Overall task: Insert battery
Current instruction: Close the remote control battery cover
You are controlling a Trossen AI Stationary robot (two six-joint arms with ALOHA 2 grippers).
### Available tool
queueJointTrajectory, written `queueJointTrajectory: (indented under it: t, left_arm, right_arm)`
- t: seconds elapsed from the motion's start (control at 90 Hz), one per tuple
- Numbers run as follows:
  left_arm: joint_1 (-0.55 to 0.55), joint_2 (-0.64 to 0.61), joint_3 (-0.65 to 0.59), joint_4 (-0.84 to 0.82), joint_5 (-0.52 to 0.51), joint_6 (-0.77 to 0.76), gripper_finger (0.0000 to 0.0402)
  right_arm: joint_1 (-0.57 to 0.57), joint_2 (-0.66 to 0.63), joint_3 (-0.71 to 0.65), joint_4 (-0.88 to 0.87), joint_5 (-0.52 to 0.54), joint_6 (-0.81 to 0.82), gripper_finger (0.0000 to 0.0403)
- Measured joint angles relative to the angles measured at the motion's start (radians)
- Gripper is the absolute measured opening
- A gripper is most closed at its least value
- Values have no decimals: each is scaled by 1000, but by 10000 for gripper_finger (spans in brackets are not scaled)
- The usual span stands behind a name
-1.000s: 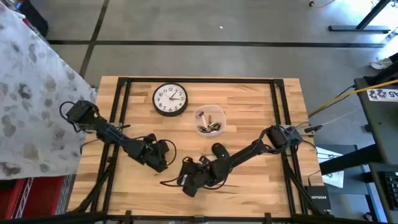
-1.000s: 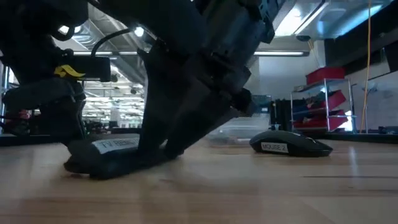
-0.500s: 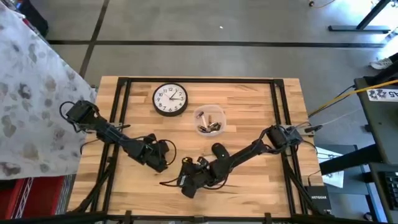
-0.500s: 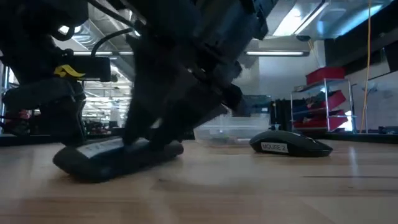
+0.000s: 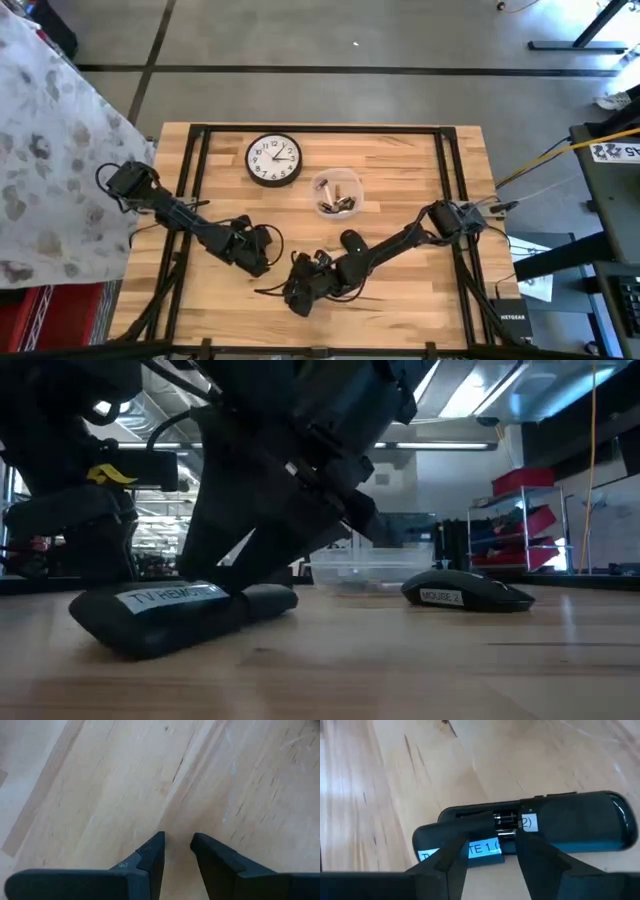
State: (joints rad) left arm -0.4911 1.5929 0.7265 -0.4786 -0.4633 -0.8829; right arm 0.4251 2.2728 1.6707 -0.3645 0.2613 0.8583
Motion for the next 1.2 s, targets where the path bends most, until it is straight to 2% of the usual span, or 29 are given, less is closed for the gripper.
queueJointTrajectory:
  t: [0.322, 0.4, 0.5, 0.6, 0.689, 0.767, 0.944, 1.2]
  left_arm:
    - [0, 0, 0, 38, 2, 7, 95]
    - [-7, 0, 0, 51, 6, 26, 95]
    - [-40, 0, 1, 60, 10, 74, 95]
    - [-93, 0, 1, 75, 11, 112, 95]
    - [-140, 0, 1, 140, 25, 166, 95]
    - [-167, 0, 1, 241, 77, 220, 95]
    - [-191, 49, 1, 475, 167, 290, 95]
    - [-173, 137, 1, 588, 167, 284, 95]
  right_arm:
    - [-16, 3, 0, 34, 33, -30, 147]
    - [-18, 3, 0, 33, 73, -60, 147]
    - [3, -18, -1, 6, 121, -103, 147]
    - [33, -57, 2, -42, 84, -103, 147]
    - [60, -57, 2, -68, 6, -67, 147]
    - [76, -33, 0, -43, -28, -22, 147]
    - [81, 26, 1, -18, -34, 79, 147]
    - [74, 56, 3, 34, 0, 107, 147]
